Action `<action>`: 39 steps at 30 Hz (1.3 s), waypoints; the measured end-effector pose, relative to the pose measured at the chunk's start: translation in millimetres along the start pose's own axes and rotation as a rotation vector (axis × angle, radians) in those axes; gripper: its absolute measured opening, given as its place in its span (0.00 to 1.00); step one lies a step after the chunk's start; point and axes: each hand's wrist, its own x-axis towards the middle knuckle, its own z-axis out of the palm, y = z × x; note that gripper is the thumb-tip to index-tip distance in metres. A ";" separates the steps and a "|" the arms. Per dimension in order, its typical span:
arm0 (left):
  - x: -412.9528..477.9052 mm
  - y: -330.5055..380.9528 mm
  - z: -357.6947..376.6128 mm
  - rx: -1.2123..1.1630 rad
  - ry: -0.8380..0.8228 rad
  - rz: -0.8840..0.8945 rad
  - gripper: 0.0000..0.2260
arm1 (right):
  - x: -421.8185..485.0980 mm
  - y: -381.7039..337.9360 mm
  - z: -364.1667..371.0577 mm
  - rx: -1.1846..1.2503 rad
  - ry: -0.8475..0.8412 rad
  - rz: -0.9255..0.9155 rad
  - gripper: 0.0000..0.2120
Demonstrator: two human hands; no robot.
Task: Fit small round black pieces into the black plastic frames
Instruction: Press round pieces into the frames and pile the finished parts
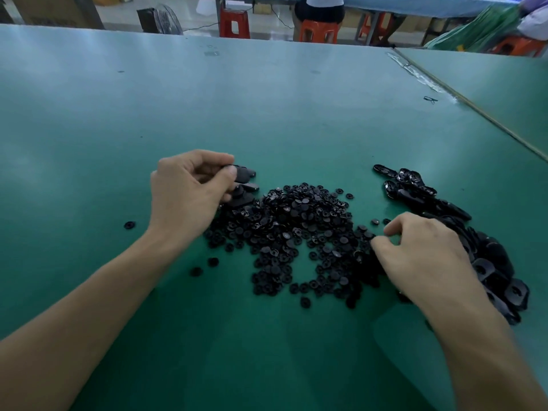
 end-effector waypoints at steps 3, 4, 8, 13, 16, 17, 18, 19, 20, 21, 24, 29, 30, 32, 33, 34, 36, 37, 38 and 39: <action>7.5 -7.4 -7.9 0.115 0.035 0.018 0.07 | 1.5 0.8 -1.1 -0.025 -0.039 0.033 0.09; 8.6 -10.3 -10.0 0.154 0.039 0.019 0.07 | 2.4 1.1 -0.9 -0.011 -0.038 0.042 0.08; 8.4 -19.2 -14.7 0.350 0.064 0.032 0.05 | 3.4 2.2 1.6 0.068 0.001 0.052 0.09; 7.1 -21.2 -12.9 0.482 0.118 0.071 0.06 | 4.3 3.3 3.6 0.146 0.061 0.015 0.07; 2.2 -8.4 -4.5 0.396 0.123 0.112 0.05 | 3.3 1.9 3.2 0.266 0.184 -0.149 0.01; -2.6 -1.1 0.0 0.342 0.087 0.138 0.06 | 2.2 -0.9 2.9 0.313 0.216 -0.215 0.03; -8.6 6.2 4.7 0.280 0.032 0.155 0.06 | 1.0 -4.7 2.9 0.366 0.230 -0.280 0.04; -15.4 12.8 9.4 0.220 -0.040 0.158 0.05 | -0.1 -8.8 3.4 0.424 0.234 -0.335 0.04; -22.9 18.3 13.7 0.165 -0.123 0.146 0.04 | -1.3 -12.4 4.6 0.487 0.228 -0.378 0.03; -30.6 22.5 17.9 0.105 -0.207 0.115 0.05 | -2.3 -15.4 6.9 0.560 0.214 -0.410 0.03; -49.3 24.4 29.1 -0.076 -0.387 -0.049 0.05 | -5.5 -23.8 14.6 0.792 0.095 -0.462 0.06; -58.7 16.9 35.4 -0.184 -0.405 -0.142 0.07 | -8.1 -31.2 22.8 1.005 -0.085 -0.547 0.12; -58.4 16.4 34.8 -0.203 -0.402 -0.148 0.07 | -7.9 -31.6 23.4 1.032 -0.090 -0.552 0.12; -58.0 16.9 33.7 -0.245 -0.412 -0.173 0.09 | -8.5 -32.6 24.1 1.101 -0.091 -0.555 0.12; -57.6 17.3 33.6 -0.264 -0.421 -0.186 0.09 | -9.1 -33.6 24.5 1.120 -0.089 -0.560 0.12; -57.0 17.1 33.6 -0.283 -0.425 -0.197 0.07 | -9.9 -34.5 24.8 1.126 -0.089 -0.566 0.13; -56.0 15.9 33.4 -0.325 -0.414 -0.210 0.03 | -11.8 -35.2 25.5 1.105 -0.095 -0.573 0.13; -55.5 15.2 33.2 -0.348 -0.402 -0.216 0.02 | -12.2 -35.0 25.5 1.080 -0.094 -0.566 0.13; -54.9 14.7 32.9 -0.370 -0.389 -0.223 0.02 | -12.6 -34.2 25.0 1.048 -0.094 -0.552 0.14; -54.3 14.6 32.6 -0.391 -0.377 -0.228 0.03 | -12.4 -33.5 24.6 1.016 -0.097 -0.531 0.15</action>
